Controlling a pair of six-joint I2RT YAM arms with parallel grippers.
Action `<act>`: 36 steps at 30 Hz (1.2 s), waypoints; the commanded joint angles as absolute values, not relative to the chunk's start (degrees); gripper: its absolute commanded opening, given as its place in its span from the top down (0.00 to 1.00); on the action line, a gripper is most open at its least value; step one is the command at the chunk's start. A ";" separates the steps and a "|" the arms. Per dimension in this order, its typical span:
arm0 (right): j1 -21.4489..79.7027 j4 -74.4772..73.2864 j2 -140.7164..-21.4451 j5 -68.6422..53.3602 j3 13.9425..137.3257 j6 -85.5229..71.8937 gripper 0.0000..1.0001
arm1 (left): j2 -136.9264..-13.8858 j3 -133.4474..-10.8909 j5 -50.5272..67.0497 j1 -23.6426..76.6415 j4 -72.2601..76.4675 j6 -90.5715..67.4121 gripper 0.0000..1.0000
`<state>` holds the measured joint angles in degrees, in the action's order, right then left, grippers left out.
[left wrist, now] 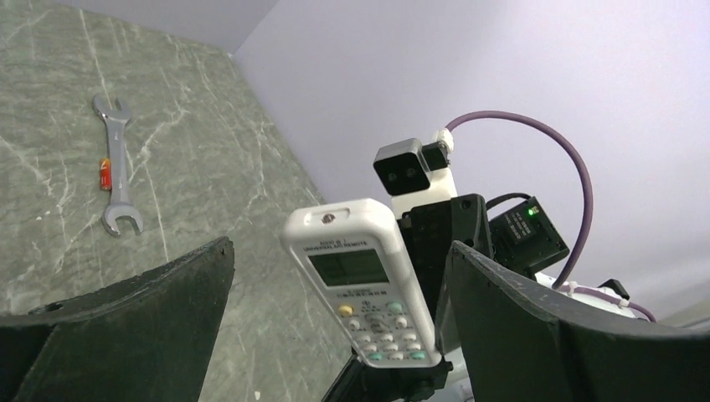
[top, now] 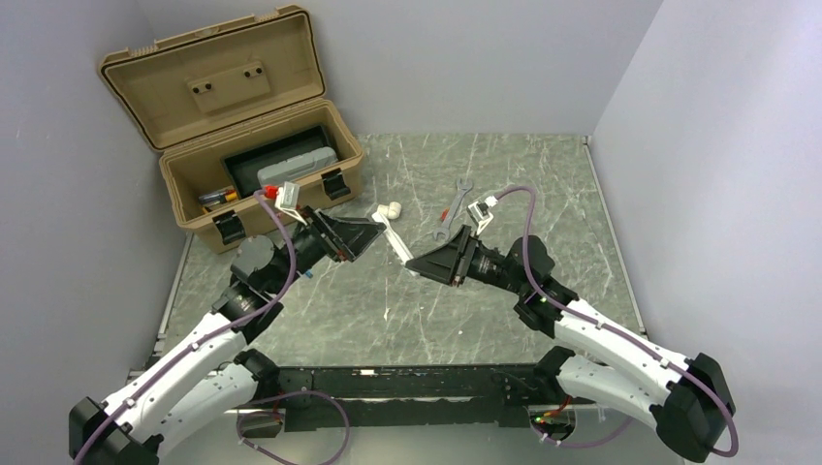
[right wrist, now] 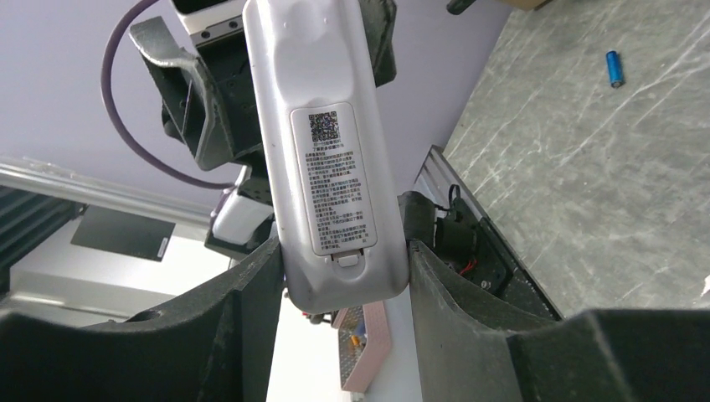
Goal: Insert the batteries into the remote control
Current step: Adjust the remote control.
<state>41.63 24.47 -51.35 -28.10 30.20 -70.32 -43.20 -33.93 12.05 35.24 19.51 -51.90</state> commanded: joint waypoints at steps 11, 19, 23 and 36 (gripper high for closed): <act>44.51 32.25 -51.79 -29.25 33.73 -70.23 1.00 | -46.90 -33.65 14.63 35.67 29.84 -56.30 0.01; 45.85 33.31 -52.92 -27.89 34.23 -70.40 1.00 | -47.70 -33.65 17.14 35.64 31.43 -57.14 0.08; 46.06 32.70 -52.21 -25.92 33.52 -70.07 1.00 | -47.73 -33.12 18.65 35.60 32.78 -58.36 0.22; 46.16 30.32 -51.58 -19.83 33.69 -66.14 1.00 | -47.39 -32.78 20.17 35.71 32.14 -59.59 0.34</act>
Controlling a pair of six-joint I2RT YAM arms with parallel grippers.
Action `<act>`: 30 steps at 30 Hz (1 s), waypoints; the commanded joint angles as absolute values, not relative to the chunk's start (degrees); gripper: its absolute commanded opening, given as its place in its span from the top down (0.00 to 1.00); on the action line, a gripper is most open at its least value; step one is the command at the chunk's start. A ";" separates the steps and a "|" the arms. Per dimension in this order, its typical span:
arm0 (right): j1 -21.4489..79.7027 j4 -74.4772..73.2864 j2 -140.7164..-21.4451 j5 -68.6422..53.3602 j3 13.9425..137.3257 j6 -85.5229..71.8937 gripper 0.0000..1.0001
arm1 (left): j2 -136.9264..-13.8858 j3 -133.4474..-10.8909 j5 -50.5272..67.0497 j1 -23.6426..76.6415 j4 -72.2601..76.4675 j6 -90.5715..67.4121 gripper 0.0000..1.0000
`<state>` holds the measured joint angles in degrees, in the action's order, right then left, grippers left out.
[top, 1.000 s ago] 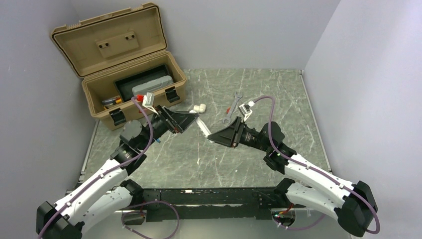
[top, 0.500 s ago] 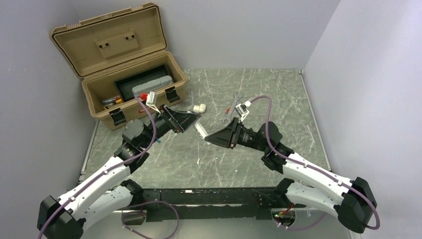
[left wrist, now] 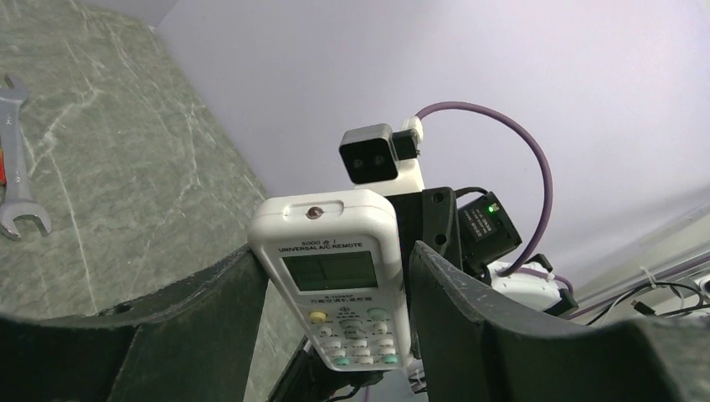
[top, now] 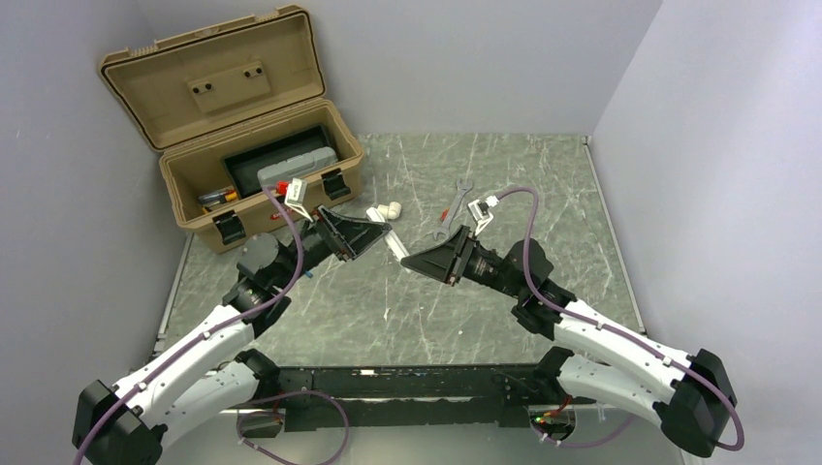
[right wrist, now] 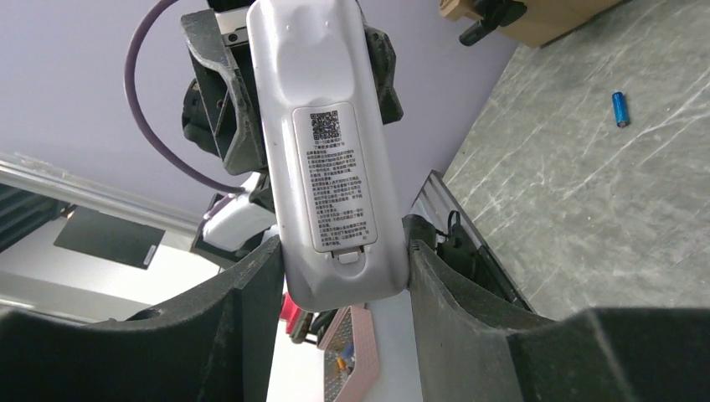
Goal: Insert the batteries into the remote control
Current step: Adjust the remote control.
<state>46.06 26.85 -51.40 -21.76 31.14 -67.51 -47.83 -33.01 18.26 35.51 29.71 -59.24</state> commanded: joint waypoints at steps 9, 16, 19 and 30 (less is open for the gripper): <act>46.86 32.25 -53.99 -20.18 33.80 -66.37 1.00 | -47.01 -33.46 20.17 35.75 30.84 -59.37 0.35; 47.10 27.68 -52.72 -18.47 34.38 -63.80 1.00 | -47.72 -34.18 20.58 35.77 30.25 -59.49 0.78; 47.13 24.75 -52.09 -17.61 35.08 -61.84 0.87 | -47.94 -34.14 20.57 35.72 29.96 -59.46 0.94; 47.10 4.09 -50.52 -11.18 43.79 -39.45 0.17 | -47.90 -41.04 15.32 35.75 6.44 -50.45 1.00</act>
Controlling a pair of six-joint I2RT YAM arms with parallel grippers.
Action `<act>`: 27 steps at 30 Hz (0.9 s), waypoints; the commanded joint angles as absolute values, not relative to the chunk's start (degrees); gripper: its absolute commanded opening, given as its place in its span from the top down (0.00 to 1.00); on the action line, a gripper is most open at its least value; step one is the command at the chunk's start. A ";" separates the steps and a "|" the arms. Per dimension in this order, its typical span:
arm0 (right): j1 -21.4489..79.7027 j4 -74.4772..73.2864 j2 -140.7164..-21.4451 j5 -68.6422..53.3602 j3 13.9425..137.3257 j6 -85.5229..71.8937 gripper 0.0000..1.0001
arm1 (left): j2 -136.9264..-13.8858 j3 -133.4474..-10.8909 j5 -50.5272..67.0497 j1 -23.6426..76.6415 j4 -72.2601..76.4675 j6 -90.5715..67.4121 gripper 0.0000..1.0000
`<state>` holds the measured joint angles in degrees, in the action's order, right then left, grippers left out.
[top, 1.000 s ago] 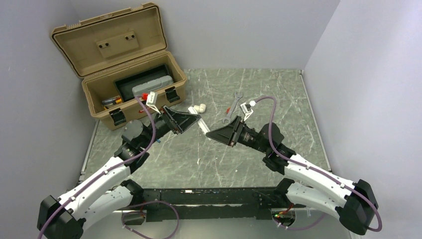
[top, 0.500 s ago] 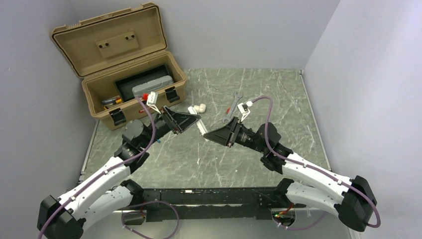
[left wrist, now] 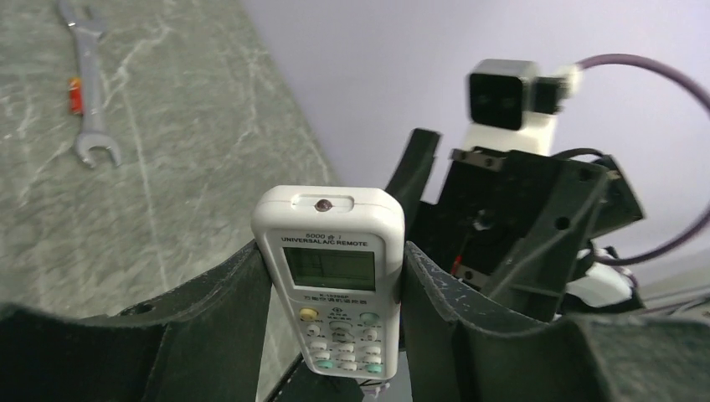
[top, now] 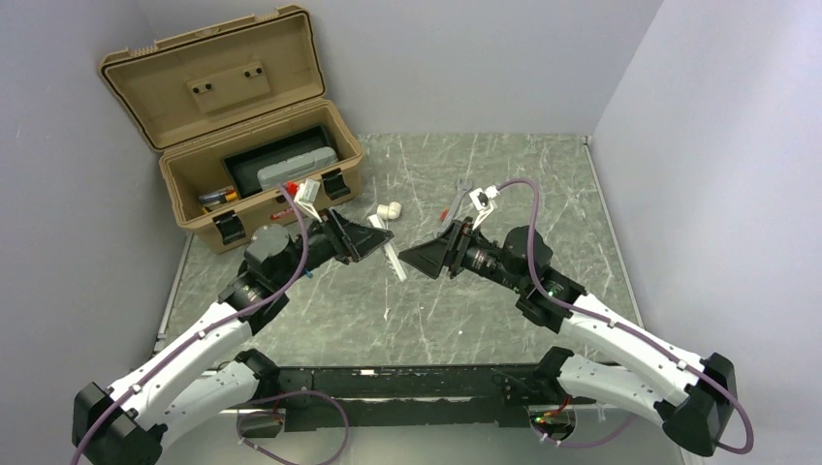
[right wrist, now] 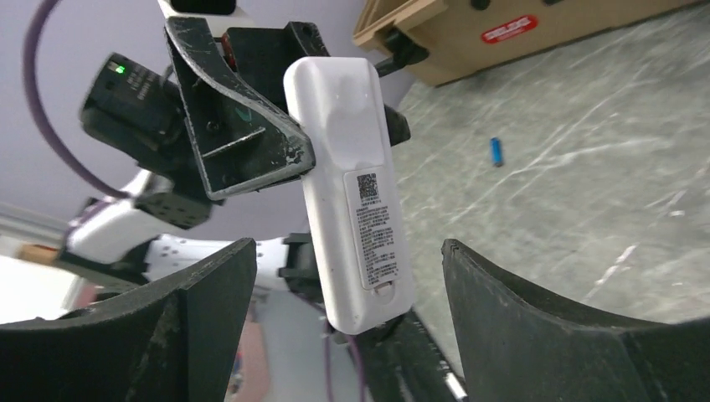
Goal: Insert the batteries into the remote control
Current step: Adjust the remote control.
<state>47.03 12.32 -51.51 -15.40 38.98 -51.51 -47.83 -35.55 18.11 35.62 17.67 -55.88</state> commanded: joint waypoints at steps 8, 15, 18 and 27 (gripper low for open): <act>51.26 -2.38 -55.86 -7.67 47.75 -30.65 0.21 | -50.19 -44.74 9.92 35.74 -6.15 -49.97 1.00; 55.02 -1.11 -56.48 -4.68 47.45 -31.22 0.22 | -49.42 -42.46 11.68 35.76 -2.16 -50.28 1.00; 55.03 1.91 -54.11 -5.17 45.81 -32.50 0.20 | -47.47 -39.00 13.72 35.75 4.59 -50.39 1.00; 54.93 6.07 -52.41 -12.13 44.93 -35.44 0.14 | -42.66 -31.62 27.75 35.75 28.49 -47.98 1.00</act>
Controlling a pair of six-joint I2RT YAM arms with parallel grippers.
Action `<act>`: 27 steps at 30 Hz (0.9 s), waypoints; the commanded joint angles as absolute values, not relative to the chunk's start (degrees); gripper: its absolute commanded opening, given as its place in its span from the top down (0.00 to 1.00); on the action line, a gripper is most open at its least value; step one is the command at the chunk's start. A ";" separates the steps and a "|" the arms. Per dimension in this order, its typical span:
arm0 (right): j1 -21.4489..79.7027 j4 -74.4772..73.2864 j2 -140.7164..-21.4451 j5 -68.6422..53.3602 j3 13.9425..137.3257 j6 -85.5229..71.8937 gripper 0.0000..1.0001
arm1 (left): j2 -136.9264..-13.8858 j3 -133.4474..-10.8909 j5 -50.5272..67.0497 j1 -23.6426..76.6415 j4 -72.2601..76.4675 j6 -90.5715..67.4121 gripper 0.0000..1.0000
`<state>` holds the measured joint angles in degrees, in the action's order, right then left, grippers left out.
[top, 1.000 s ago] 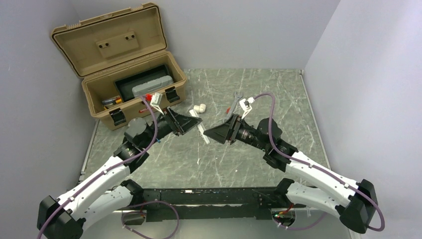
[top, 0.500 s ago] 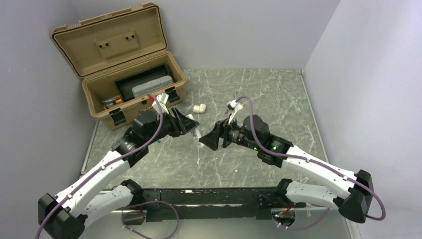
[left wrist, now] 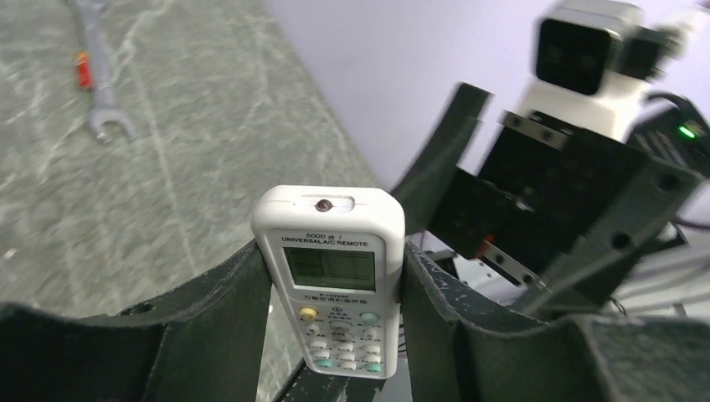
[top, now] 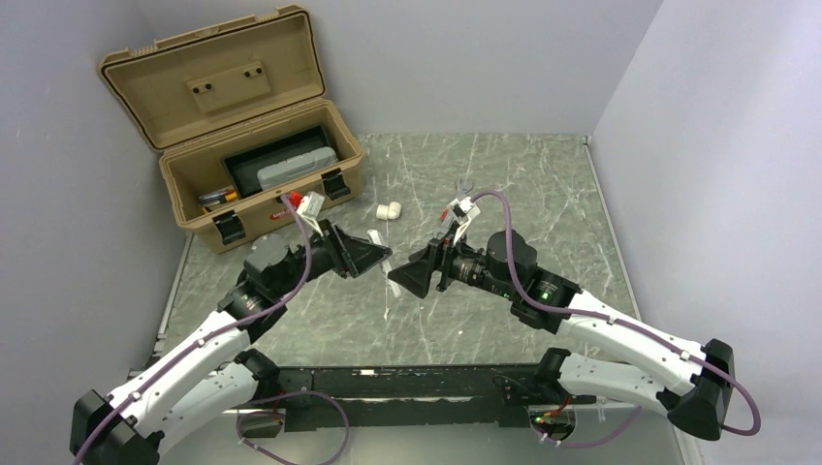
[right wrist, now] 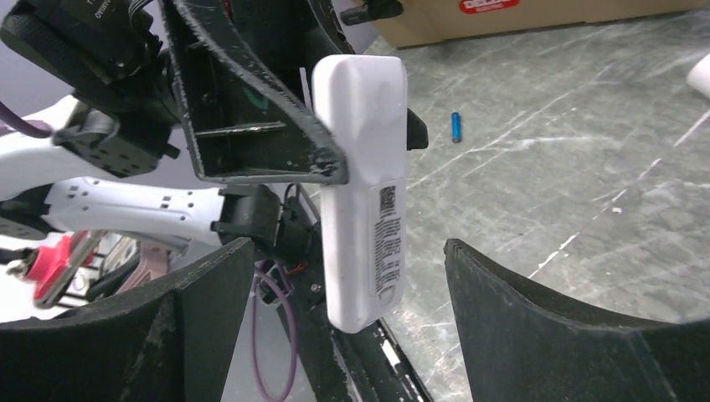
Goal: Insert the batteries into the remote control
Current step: Adjust the remote control.
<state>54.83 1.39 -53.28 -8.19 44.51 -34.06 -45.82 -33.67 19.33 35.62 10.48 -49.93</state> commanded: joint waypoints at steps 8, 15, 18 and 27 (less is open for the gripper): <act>54.86 8.26 -51.51 -16.81 44.27 -35.99 0.12 | -41.45 -29.52 34.15 35.77 39.91 -48.87 1.00; 54.97 12.89 -50.68 -19.83 41.99 -38.23 0.16 | -43.45 -27.29 36.49 35.73 51.64 -53.00 1.00; 54.91 15.27 -50.78 -21.29 41.49 -39.22 0.18 | -43.75 -27.14 35.58 35.77 52.29 -52.82 1.00; 55.01 16.94 -52.16 -23.95 40.95 -40.54 0.31 | -42.62 -28.80 31.81 35.72 45.49 -49.33 1.00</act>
<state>54.85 12.75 -51.83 -21.89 41.28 -39.64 -43.97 -26.65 34.09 35.62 46.11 -51.51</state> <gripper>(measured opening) 0.732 0.556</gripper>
